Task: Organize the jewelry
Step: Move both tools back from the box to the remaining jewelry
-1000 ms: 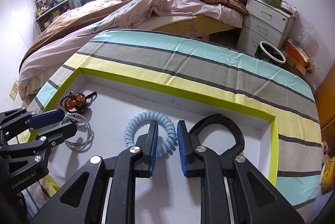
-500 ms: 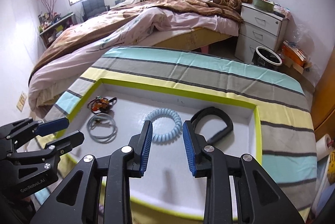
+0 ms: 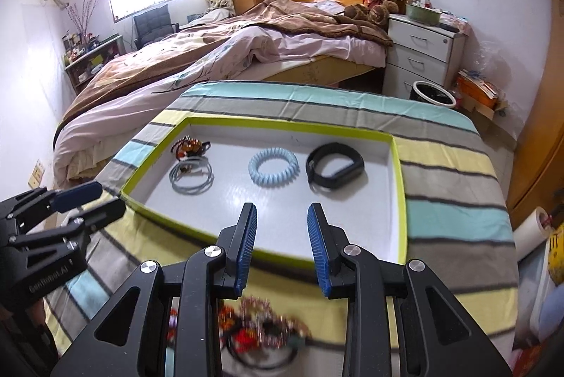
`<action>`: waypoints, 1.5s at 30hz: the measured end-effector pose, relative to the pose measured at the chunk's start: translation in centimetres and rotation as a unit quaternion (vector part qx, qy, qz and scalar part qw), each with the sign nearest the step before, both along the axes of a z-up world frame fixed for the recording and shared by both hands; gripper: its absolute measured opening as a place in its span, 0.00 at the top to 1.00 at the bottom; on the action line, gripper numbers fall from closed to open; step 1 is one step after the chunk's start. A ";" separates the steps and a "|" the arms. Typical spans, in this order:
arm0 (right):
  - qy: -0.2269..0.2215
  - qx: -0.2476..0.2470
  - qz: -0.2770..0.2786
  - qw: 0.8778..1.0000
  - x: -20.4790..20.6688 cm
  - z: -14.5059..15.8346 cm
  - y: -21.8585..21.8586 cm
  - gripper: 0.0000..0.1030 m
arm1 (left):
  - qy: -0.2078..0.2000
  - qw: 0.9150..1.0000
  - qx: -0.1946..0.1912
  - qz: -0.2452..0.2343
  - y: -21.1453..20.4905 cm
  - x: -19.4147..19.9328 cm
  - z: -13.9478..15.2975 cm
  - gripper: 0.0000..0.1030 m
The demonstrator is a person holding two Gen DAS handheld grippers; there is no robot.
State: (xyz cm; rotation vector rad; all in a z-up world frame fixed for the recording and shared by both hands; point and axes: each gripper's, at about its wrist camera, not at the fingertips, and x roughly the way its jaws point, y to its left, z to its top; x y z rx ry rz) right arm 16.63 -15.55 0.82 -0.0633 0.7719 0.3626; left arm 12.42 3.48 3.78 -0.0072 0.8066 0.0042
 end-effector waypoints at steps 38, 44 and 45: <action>0.066 0.050 -0.020 0.996 -4.1 -4.1 -4.9 0.56 | 0.080 0.985 -0.144 -0.051 1.6 -4.2 -5.1 0.45; 0.075 0.062 -0.009 0.995 -3.5 -4.5 -4.9 0.56 | 0.082 0.985 -0.146 -0.048 1.9 -3.9 -5.2 0.45; 0.075 0.063 -0.009 0.995 -3.5 -4.4 -5.0 0.58 | 0.081 0.985 -0.146 -0.047 2.0 -3.9 -5.1 0.45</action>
